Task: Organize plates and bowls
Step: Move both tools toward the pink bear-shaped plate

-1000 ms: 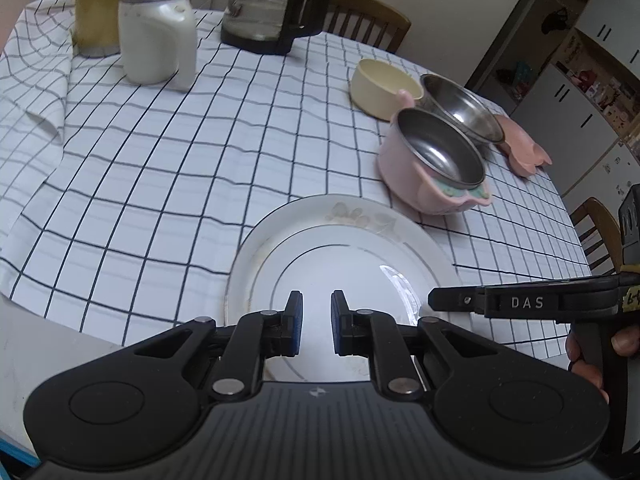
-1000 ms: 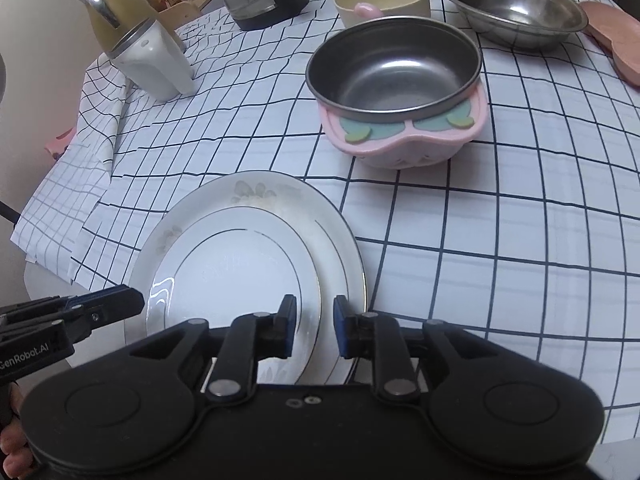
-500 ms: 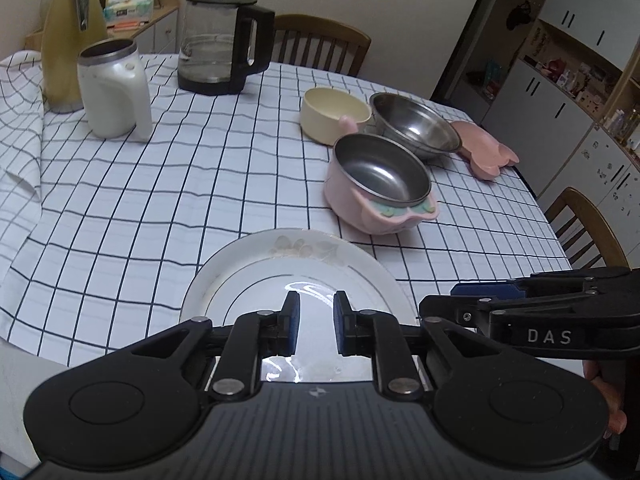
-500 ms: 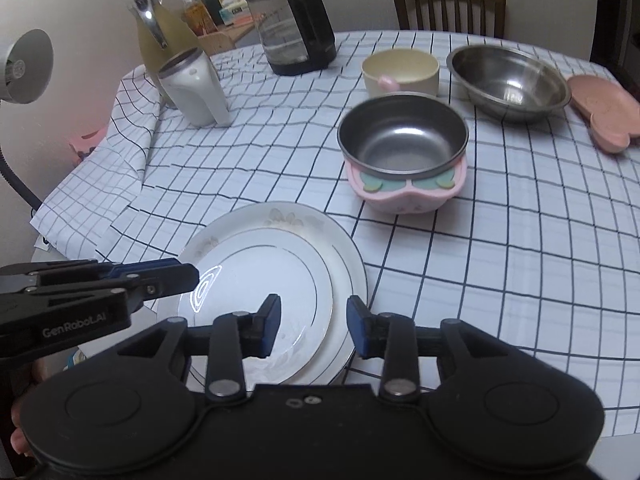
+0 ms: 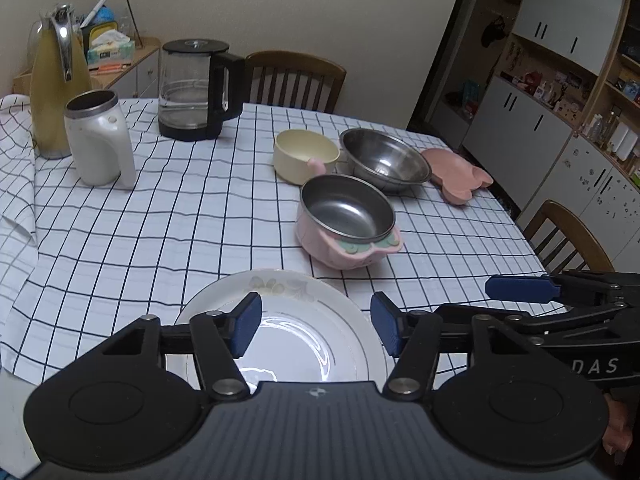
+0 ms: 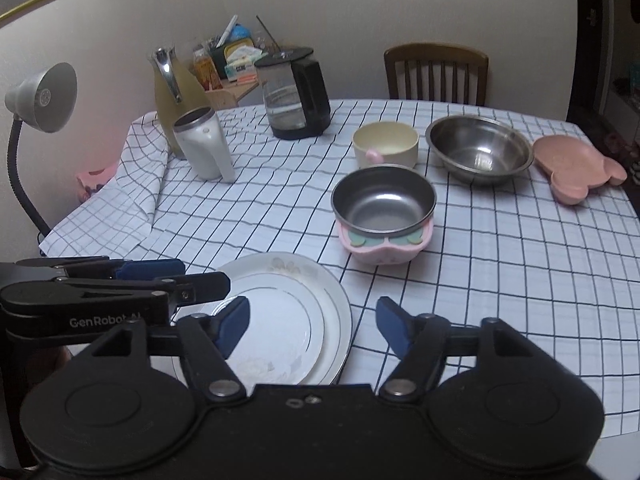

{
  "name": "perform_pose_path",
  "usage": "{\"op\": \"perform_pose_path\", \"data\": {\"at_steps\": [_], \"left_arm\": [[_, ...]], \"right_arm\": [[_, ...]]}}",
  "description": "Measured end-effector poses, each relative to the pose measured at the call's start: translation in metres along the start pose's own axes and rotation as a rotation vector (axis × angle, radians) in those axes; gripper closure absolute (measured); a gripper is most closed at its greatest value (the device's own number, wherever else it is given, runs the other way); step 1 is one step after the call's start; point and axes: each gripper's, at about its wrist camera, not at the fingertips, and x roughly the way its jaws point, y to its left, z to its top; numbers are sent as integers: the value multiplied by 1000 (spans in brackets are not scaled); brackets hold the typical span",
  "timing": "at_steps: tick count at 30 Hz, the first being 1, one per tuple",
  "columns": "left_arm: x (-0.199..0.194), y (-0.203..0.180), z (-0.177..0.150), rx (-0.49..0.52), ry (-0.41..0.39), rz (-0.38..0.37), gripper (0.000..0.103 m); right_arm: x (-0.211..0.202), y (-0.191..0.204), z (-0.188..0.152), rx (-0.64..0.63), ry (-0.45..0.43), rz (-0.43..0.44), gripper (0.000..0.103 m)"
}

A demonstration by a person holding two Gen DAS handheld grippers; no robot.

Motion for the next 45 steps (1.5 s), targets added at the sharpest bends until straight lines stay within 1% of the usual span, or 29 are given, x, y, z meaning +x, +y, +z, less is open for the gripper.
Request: {"op": "perform_pose_path", "data": {"at_steps": [1,3,4,5,7,8,11,14,20,25,28,31,35,41,45], "left_arm": [[-1,-2,0,4,-6,-1,40],[-5,-3,2,5,-24,-1,33],[-6,-4,3,3,-34,2,28],[-8,-4,3,-2,-47,3,26],[-11,-4,5,-3,-62,-1,25],[-11,-6,6,0,-66,-2,25],[-12,-7,9,3,-80,-9,25],[-11,-11,11,6,-91,-12,25],[-1,-27,20,28,-96,-25,25],[15,-42,27,25,-88,-16,25],[28,-54,36,25,-76,-13,25],[44,-70,46,28,-71,-9,25],[76,-100,62,34,-57,-15,25],[138,-152,87,44,-22,-17,25],[179,-191,105,83,-26,-15,25]], "right_arm": [[-4,0,0,2,-15,-6,24],[-11,-1,0,9,-41,-16,21],[-14,-1,0,13,-56,-25,17],[-18,-2,-1,18,-74,-35,11],[-26,-3,-2,24,-116,-47,2],[-30,-3,-2,28,-139,-53,1],[-41,-5,-2,31,-196,-80,0],[-47,-9,-3,41,-219,-104,0],[-52,-23,-7,82,-229,-127,0],[-47,-41,-7,115,-199,-110,0],[-45,-54,-1,108,-202,-99,0],[-41,-75,9,97,-205,-123,0],[-31,-115,23,95,-179,-158,0],[-18,-198,54,60,-182,-255,0],[-4,-259,80,50,-171,-302,0]]}}
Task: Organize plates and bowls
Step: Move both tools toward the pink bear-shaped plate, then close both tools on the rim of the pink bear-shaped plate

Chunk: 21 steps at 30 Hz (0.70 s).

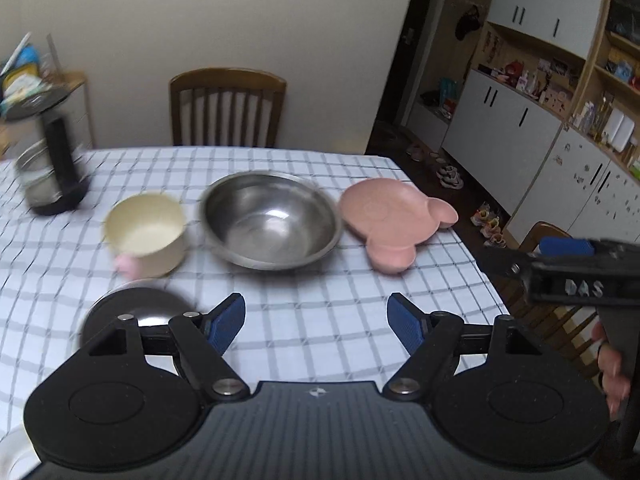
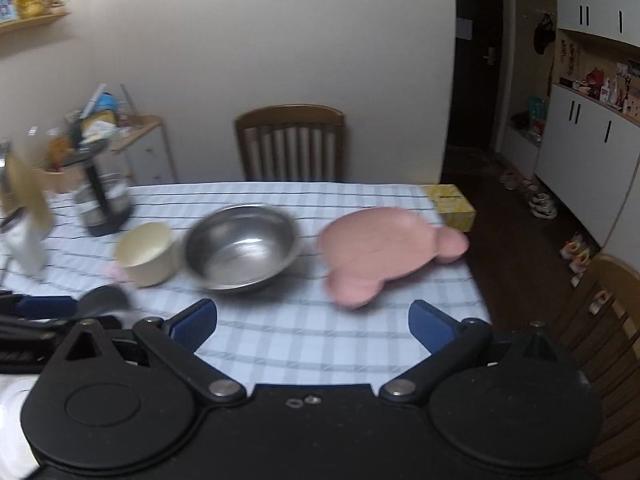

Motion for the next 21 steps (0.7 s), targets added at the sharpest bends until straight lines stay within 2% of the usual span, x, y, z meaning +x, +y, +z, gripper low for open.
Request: {"op": "perform_pose_path", "data": {"at_steps": [9,17,21], "left_arm": [[97,-58,34,49,62,20,25],[165,-78,42,54,145,57,26],[186,-82,42,47,172,73,26]], "right_arm": [[91,-97,36,-37,97,-54,3],[160,-153,50,5,183,-97,14],[190,-172,56,18,206,-121,21]]}}
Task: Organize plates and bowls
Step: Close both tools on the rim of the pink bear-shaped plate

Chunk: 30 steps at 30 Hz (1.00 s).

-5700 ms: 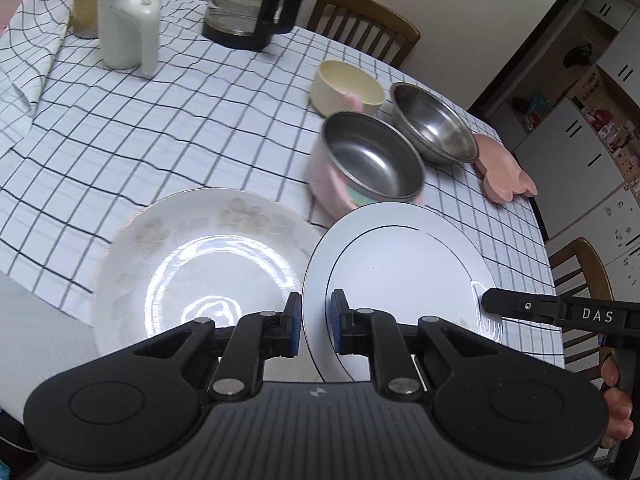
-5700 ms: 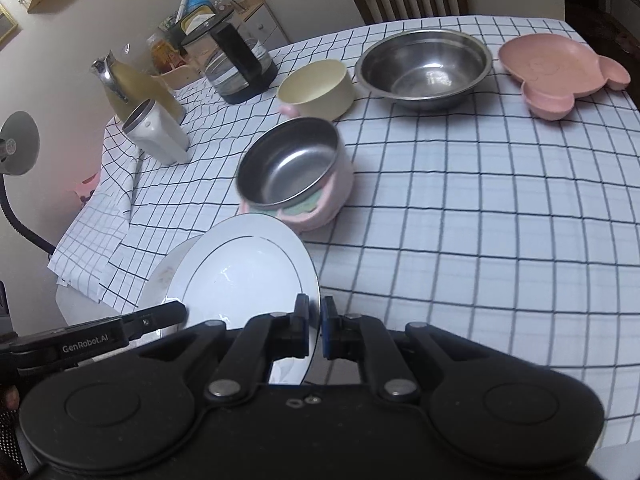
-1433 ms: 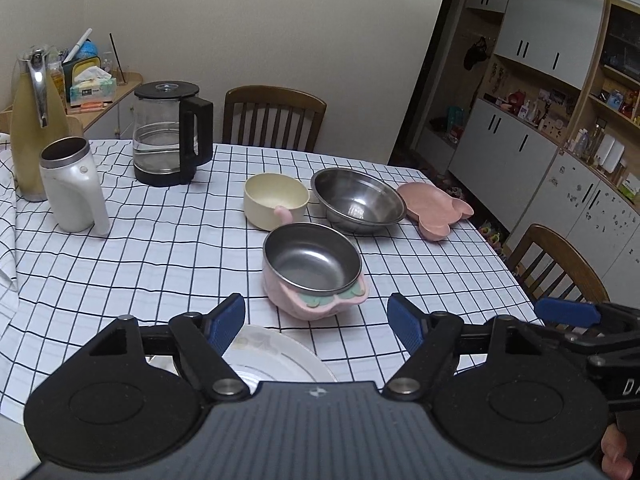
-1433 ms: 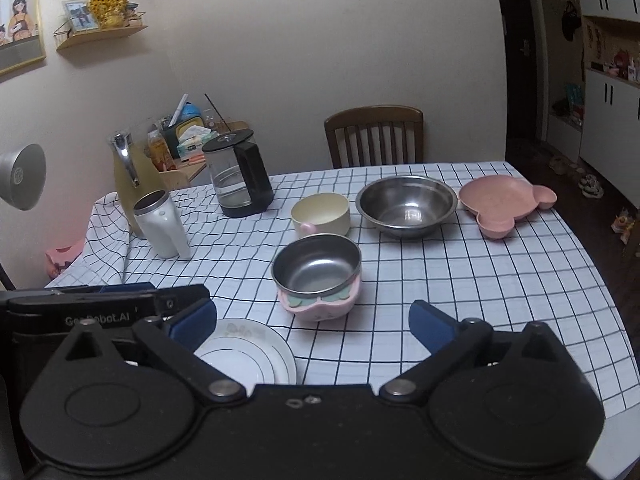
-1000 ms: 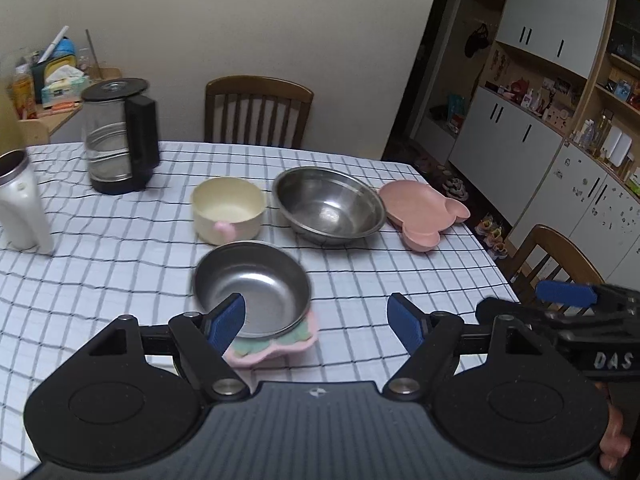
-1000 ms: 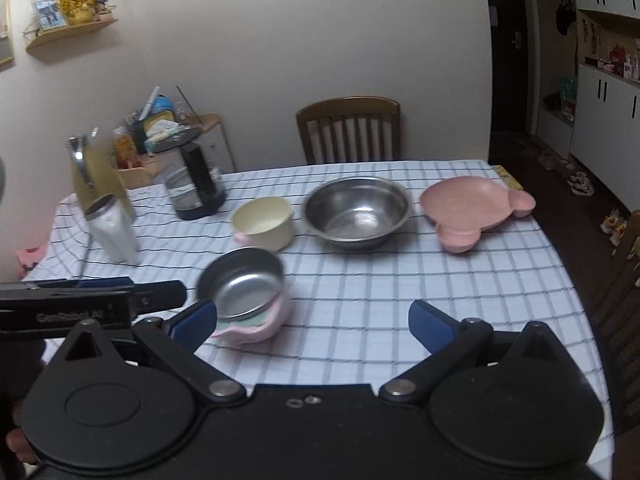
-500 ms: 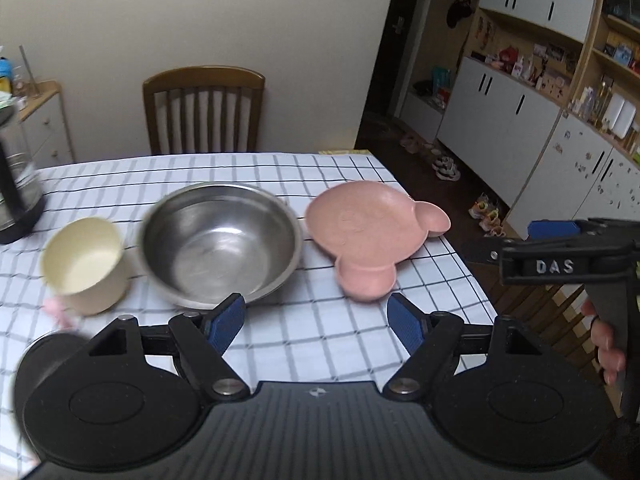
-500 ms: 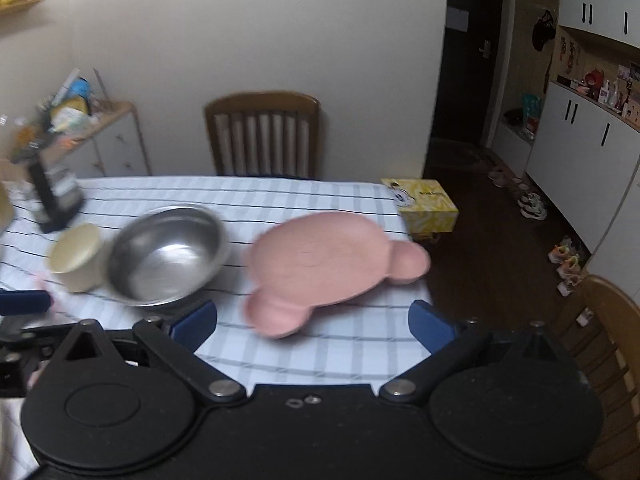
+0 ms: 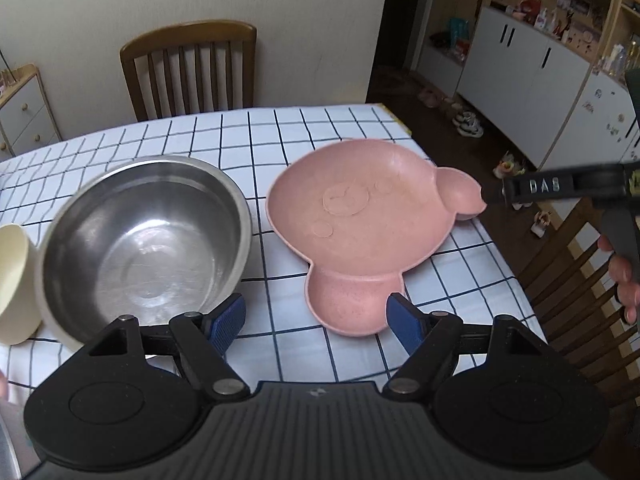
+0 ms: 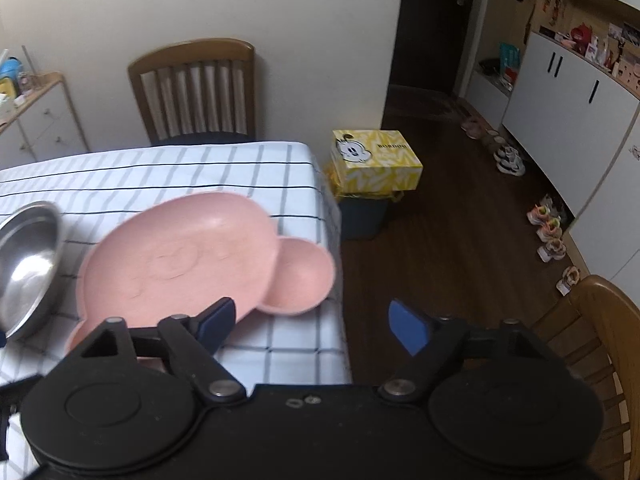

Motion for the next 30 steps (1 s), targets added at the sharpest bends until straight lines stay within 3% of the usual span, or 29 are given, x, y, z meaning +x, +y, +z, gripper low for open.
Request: {"op": "perform_pose_path", "data": {"at_steps": [6,8,22,25,30], "left_arm": [[23,5,6,-51,54,4,42],[28,4,5,-50,70,-1,49],[58,3,7,-69,145,6,85],[59,1,8,-65,148,7,88],[54,3,6,-61,142,0,91]], "right_arm": [[36,-17,11,50,49,-16,38],[45,-19,12,58,62,-13,48],[78,-18,17,65,104,26,78],[76,-19,16,75,98,48,89],[71,-22,15,99,85,51,95]]}}
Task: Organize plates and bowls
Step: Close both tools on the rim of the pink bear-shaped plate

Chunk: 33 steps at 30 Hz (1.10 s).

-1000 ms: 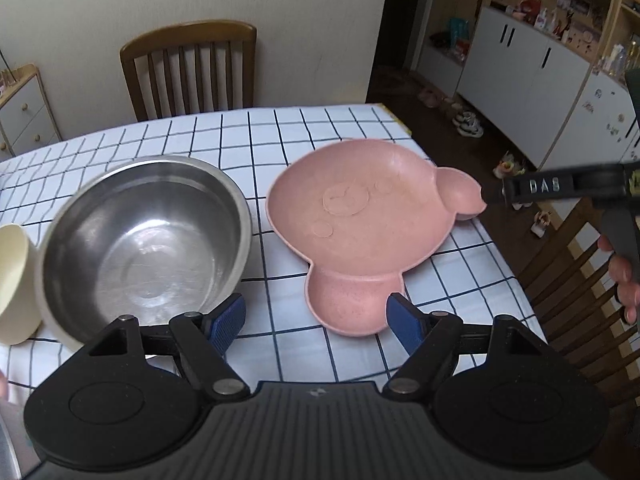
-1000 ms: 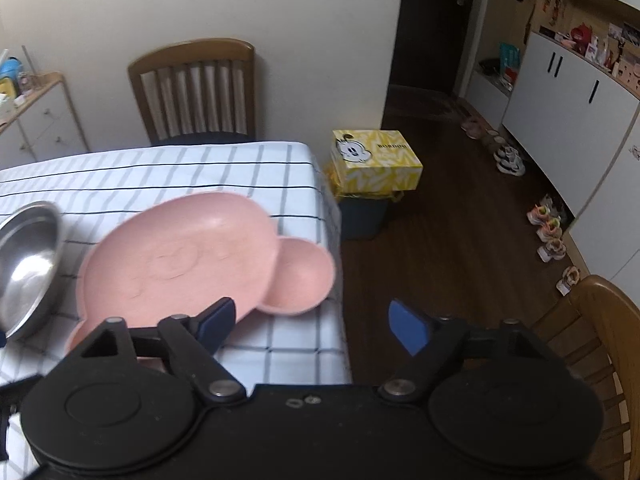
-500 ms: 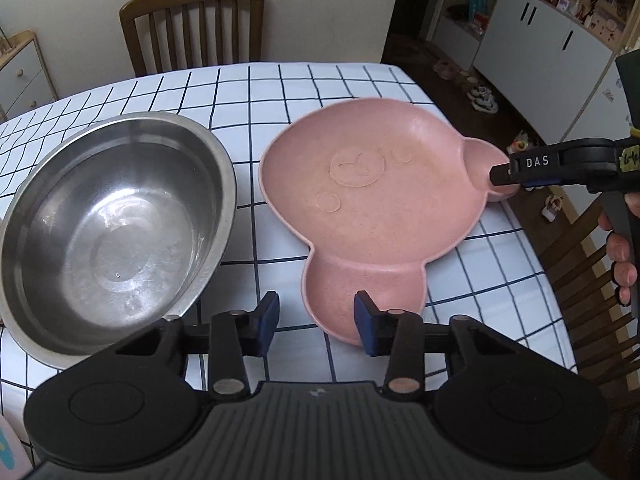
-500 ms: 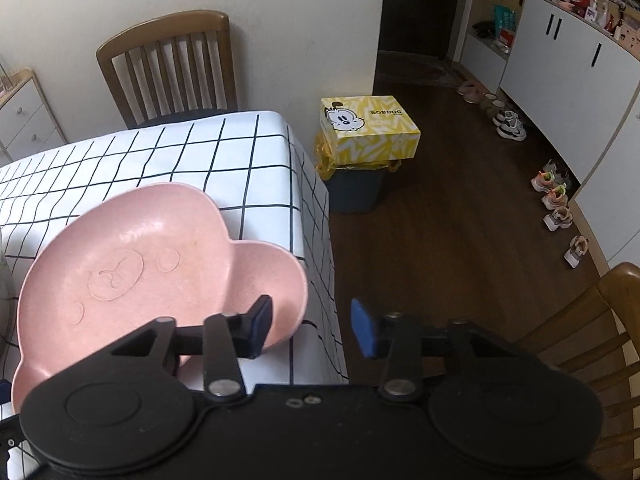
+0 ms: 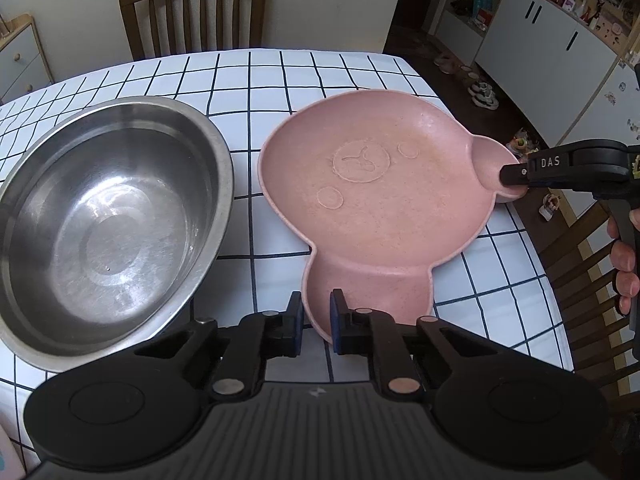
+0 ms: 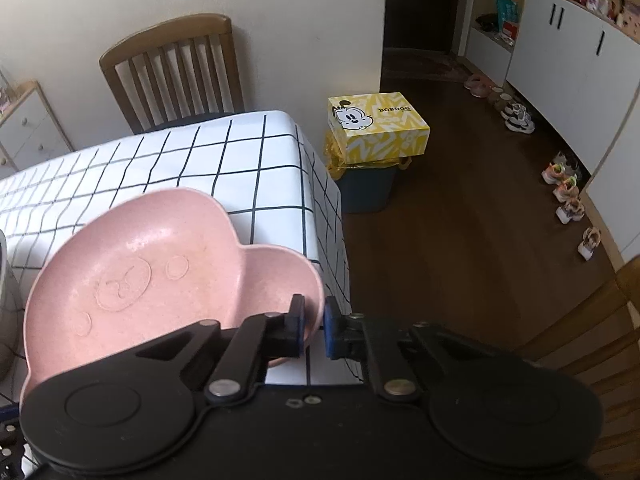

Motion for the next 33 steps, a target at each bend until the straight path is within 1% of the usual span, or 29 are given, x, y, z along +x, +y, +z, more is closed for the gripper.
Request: {"op": "perform_pose_path", "data": {"at_steps": [2,5,10,15,19,25,30,33], "left_arm": [[-3,0,-2,9,1,-2,91],[-8,1,-6,6,3,-13,91],[-21,2,-18,19,-1,-24,93],[-38,5,-36,15,6,-54,94],[-54,11,-54,8,4,-86,94],[-87,22,-80,4,-10,-129,94],[-119,38,-101,-20,-12,-156,94],[-143,50,-115,-15,-29,-161,94]], "right_arm": [[-4,-1,-2,15,-2,0,95],[-12,1,-7,-4,-10,-5,95],[-29,-1,-15,3,-23,5,95],[-50,5,-27,12,-29,-20,95],[-71,9,-41,19,-41,-24,95],[-109,17,-64,41,-64,-23,95],[-144,32,-83,62,-85,-28,95],[-168,46,-97,65,-109,-30,95]]}}
